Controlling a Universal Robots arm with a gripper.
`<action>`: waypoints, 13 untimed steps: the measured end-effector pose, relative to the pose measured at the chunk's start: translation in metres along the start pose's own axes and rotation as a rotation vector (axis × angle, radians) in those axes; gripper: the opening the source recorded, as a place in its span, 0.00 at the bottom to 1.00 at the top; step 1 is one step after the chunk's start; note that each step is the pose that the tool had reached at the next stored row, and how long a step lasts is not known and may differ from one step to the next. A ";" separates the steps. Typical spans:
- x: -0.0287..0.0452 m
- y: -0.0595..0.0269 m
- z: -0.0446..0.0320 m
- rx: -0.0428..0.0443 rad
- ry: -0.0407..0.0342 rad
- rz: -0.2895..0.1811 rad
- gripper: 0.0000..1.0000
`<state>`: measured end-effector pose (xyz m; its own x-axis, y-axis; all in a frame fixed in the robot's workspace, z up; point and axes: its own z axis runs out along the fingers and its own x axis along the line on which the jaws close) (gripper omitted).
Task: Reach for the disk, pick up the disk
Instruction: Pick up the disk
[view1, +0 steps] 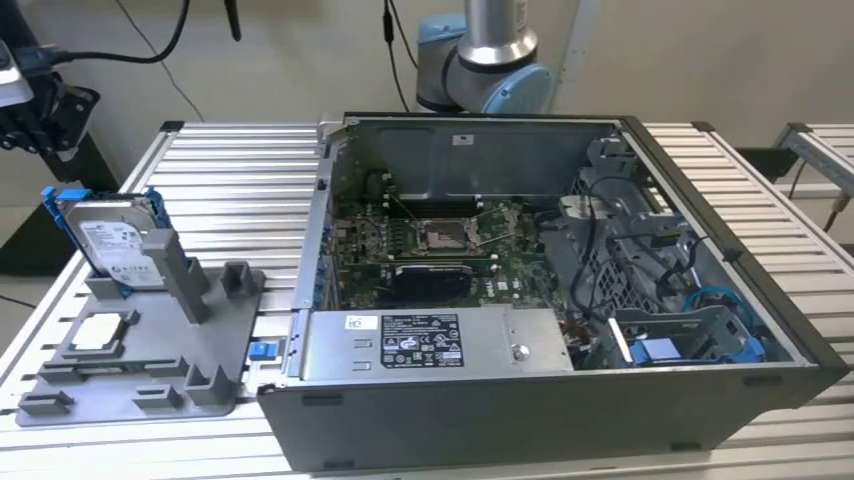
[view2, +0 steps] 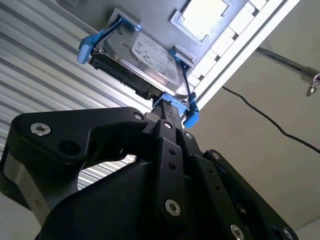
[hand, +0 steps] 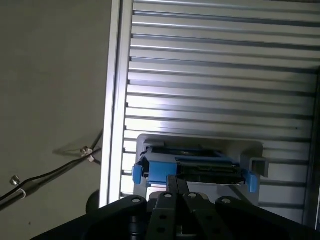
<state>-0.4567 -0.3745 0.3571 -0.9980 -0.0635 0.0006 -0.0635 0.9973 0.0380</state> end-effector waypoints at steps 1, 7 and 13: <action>0.0000 0.0000 0.0000 0.0000 0.0005 -0.011 0.00; 0.0000 0.0000 0.0001 0.0000 0.0020 -0.053 0.00; 0.0000 0.0000 0.0000 0.0000 0.0020 -0.053 0.00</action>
<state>-0.4567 -0.3745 0.3570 -0.9932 -0.1167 0.0005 -0.1165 0.9925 0.0380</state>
